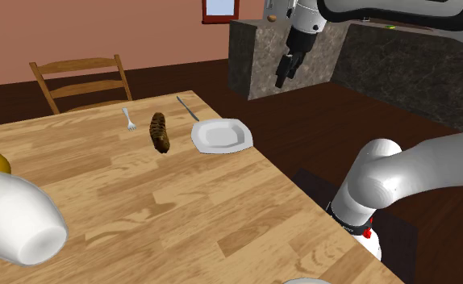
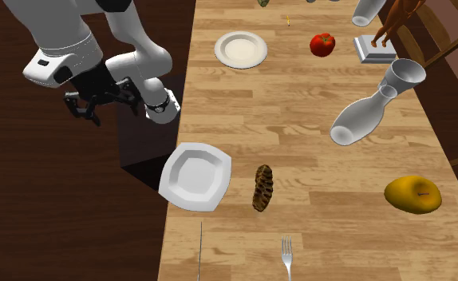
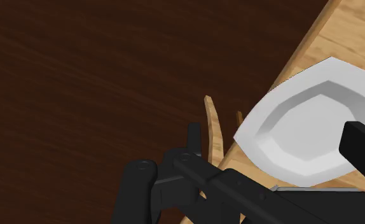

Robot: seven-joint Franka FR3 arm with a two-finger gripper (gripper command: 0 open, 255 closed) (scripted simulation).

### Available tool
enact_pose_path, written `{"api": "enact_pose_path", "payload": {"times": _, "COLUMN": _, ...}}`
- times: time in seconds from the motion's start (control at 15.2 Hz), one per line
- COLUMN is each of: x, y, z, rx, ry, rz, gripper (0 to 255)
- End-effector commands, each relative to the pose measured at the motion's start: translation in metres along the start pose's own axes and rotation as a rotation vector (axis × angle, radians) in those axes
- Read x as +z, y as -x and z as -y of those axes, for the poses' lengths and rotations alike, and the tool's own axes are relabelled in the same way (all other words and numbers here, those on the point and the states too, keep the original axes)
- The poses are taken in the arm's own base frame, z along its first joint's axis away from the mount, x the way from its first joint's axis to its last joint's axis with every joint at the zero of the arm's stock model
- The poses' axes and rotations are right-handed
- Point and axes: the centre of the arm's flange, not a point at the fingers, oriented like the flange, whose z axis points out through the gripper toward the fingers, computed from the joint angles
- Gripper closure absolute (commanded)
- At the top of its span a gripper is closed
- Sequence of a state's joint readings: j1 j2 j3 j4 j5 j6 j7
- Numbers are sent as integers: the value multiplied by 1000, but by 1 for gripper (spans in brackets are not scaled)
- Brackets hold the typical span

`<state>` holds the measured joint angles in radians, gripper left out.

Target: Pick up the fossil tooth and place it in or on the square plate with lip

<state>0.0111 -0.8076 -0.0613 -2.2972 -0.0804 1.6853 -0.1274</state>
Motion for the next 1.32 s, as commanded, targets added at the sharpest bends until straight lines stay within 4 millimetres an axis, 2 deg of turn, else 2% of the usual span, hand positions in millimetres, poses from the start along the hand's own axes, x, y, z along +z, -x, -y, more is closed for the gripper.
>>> {"api": "enact_pose_path", "payload": {"times": 0.0, "x": 0, "y": 0, "z": 0, "rx": 0, "ry": 0, "rz": 0, "gripper": 0}}
{"api": "enact_pose_path", "payload": {"times": 0.59, "x": 38, "y": -60, "z": 100, "rx": 124, "ry": 21, "rz": 27, "gripper": 0}}
{"api": "enact_pose_path", "payload": {"times": 1.25, "x": 86, "y": -140, "z": 201, "rx": 261, "ry": 45, "rz": 57, "gripper": 0}}
